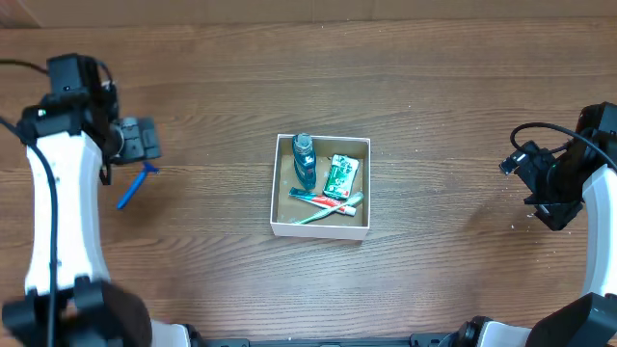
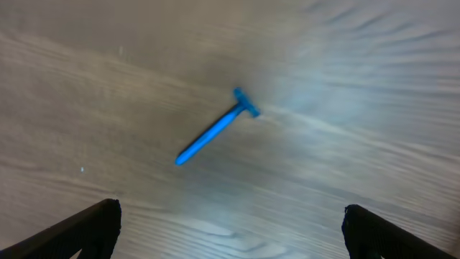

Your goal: Pack container

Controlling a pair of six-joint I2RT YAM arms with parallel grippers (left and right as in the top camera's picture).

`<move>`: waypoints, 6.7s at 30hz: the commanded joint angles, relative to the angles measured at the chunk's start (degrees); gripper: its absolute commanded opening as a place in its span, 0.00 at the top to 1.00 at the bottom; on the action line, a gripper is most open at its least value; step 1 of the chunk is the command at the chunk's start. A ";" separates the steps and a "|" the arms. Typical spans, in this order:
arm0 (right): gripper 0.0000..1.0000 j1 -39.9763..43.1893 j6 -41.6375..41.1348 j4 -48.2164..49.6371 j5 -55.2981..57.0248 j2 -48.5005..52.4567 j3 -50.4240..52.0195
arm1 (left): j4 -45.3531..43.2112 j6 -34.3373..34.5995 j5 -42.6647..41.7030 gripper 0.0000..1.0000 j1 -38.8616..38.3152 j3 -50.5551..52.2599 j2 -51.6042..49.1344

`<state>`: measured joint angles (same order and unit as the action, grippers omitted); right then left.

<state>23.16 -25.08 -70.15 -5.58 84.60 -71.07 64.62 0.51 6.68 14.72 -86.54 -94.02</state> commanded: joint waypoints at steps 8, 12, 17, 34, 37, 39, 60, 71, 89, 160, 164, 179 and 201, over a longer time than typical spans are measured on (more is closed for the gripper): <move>0.00 -0.26 0.04 0.17 -0.09 -0.57 0.24 | -5.66 -7.85 -1.01 0.00 3.32 1.33 -23.82; 0.00 -0.26 0.07 0.22 -0.07 -0.57 0.24 | -6.67 -7.82 -1.25 0.00 3.32 1.33 -29.05; 0.00 -0.26 0.07 0.24 -0.04 -0.57 0.24 | -5.97 -7.82 -6.47 0.21 3.32 1.36 -30.58; 0.00 -0.26 0.94 0.22 -0.09 -0.57 0.24 | -1.55 -5.33 -9.33 0.96 3.23 0.22 -29.99; 0.00 -0.26 0.94 0.22 -0.09 -0.57 0.24 | 1.27 -4.76 -11.15 0.96 1.90 -3.08 -25.49; 0.00 -0.26 0.94 0.24 -0.09 -0.57 0.24 | 2.49 -4.79 -12.41 0.96 -0.37 -4.50 -19.87; 0.00 -0.28 0.92 0.61 -0.59 -0.57 0.24 | 4.42 -31.82 -11.52 0.96 -54.90 -4.26 -9.79; 0.00 -0.28 0.92 0.66 -0.57 -0.57 0.24 | 5.44 -31.19 -9.07 0.61 -52.63 -4.33 -20.65; 0.00 -6.03 5.51 1.84 -0.66 -0.66 -0.70 | 8.76 -2.95 2.71 0.00 -44.35 -12.74 8.70; 0.00 -37.20 7.13 21.00 17.11 -68.91 35.28 | -7.50 13.70 -12.50 0.00 -14.01 43.74 65.88; 0.00 -34.62 8.02 30.99 15.28 -80.63 46.49 | -7.50 13.68 -12.48 0.00 -14.01 43.74 65.88; 0.00 -32.24 31.23 70.90 9.33 -84.43 70.58 | -7.50 13.68 -12.48 0.00 -14.01 43.74 65.88; 0.00 -32.09 27.89 65.51 7.39 -84.43 70.60 | -7.50 13.70 -12.50 0.00 -14.01 43.74 65.88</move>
<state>-9.10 3.16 -4.99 1.89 0.62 -1.04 57.36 13.43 -5.41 0.82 -42.98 -28.03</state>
